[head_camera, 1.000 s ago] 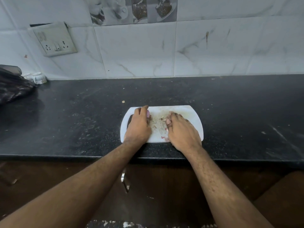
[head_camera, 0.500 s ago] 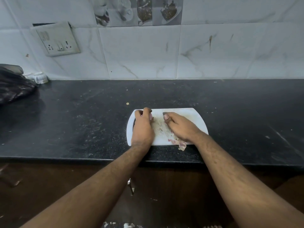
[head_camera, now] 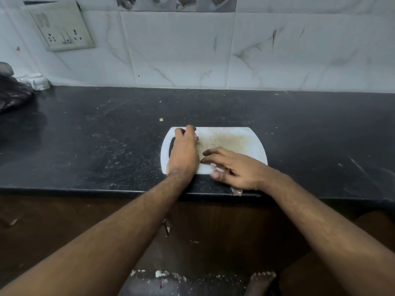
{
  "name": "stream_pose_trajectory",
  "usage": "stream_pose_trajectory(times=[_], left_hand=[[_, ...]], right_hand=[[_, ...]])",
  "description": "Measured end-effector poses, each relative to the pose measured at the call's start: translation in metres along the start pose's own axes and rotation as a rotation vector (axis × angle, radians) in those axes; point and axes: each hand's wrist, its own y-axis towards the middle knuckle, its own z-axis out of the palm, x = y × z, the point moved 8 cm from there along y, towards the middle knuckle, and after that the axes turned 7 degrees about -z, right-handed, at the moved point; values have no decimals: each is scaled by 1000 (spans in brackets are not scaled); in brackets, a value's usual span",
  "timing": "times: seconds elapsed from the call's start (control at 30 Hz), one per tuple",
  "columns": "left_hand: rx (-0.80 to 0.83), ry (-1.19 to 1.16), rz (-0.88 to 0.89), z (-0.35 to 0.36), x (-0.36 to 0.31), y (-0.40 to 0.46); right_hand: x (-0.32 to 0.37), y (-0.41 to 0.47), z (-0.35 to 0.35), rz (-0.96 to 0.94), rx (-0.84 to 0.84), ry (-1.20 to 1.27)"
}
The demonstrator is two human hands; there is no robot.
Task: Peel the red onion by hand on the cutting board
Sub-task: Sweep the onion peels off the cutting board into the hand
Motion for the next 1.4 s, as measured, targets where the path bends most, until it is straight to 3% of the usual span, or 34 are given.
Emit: stream_pose_trajectory(times=[0.2,0.43,0.73,0.93,1.03,1.2,1.4], left_hand=[[25,7,11,4,3,2],[13,50,47,6,-4,-1],[0,79,36,0,-9,-6],[14,62,33,-2,-10,-8],[12,54,40,-3,-11,-9],[10,79,197,-2,-25,-13],[-28,68,102,-6,-17,-9]], right_hand=[[2,-1,-5,-17,-150,-70],[5,-7,-9,63,-202,-90],[8,-22,-14,335,-205,-169],[-17,-63,-37,499,-725,232],[-24,-78,-43,529,-861,318],[-20,-69,-38,501,-762,268],[-12,-58,-32,455,-647,176]])
